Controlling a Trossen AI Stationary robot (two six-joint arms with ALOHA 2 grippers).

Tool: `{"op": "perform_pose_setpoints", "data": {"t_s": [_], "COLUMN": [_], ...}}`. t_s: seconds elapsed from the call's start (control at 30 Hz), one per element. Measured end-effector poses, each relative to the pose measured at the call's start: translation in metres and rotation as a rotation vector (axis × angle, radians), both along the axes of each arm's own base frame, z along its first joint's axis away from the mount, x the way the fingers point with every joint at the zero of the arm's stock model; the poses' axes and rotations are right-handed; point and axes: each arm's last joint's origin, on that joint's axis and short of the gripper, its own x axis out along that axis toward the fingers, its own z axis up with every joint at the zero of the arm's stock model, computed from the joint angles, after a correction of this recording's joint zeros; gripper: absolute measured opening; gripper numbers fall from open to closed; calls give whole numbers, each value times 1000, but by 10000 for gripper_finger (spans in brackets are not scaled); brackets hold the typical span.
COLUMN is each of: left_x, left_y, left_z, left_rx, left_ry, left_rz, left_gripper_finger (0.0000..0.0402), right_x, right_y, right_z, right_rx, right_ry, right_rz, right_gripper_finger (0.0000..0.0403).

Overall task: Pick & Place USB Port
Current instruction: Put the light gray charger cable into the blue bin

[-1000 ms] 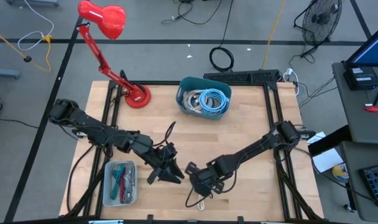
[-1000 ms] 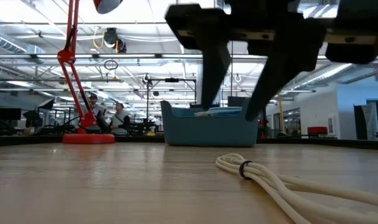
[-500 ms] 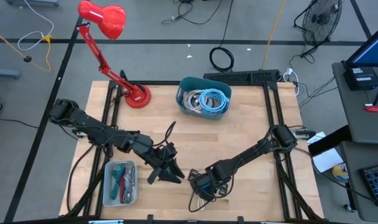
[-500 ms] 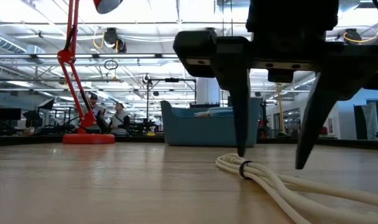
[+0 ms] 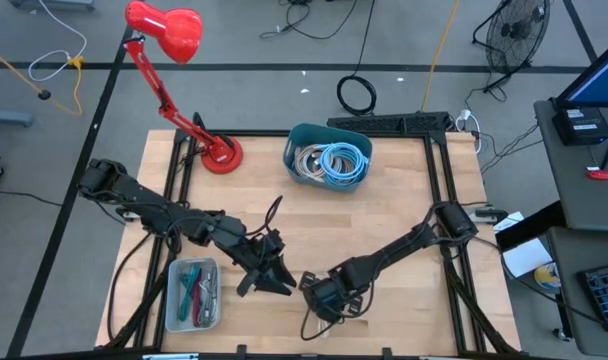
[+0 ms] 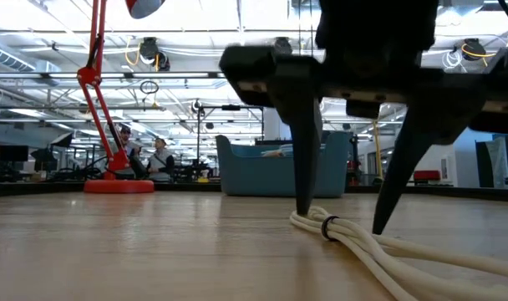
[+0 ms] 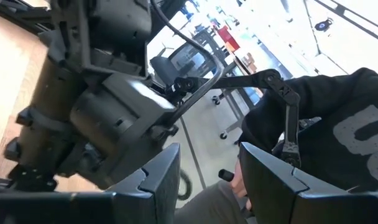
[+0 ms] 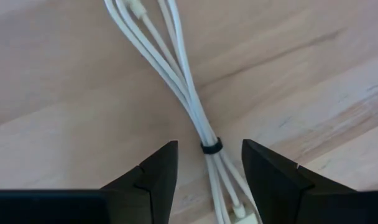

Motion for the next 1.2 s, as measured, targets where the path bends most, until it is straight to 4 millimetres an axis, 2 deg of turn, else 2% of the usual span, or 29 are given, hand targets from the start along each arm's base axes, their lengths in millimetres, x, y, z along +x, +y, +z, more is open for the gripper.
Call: {"op": "perform_pose_setpoints", "data": {"t_s": [0.17,0.4,0.57,0.67,0.77,0.97,1.2], "left_x": [-1,-3,-3,-3,-3,-3,-4], "left_y": [-3,-7,-8,-8,-8,-8,-5], "left_z": [0,0,0,0,0,0,4], "left_rx": [0,0,-6,-6,-6,-12,2], "left_ry": [0,0,5,4,4,7,-16], "left_rz": [-9,-16,-18,-11,-10,-10,34], "left_gripper_finger": [168,168,168,168,168,168,168], "right_x": [3,4,9,13,18,22,18], "right_y": [-2,-5,-12,-20,-33,-67,-104], "right_z": [-9,-11,-12,-11,-10,4,25], "right_rx": [-2,5,-8,-33,-63,-78,-170], "right_ry": [22,36,21,1,-23,-40,-81], "right_rz": [-17,-44,-136,-245,-394,-692,-917], "right_gripper_finger": [146,76,21,7,15,9,5]}}
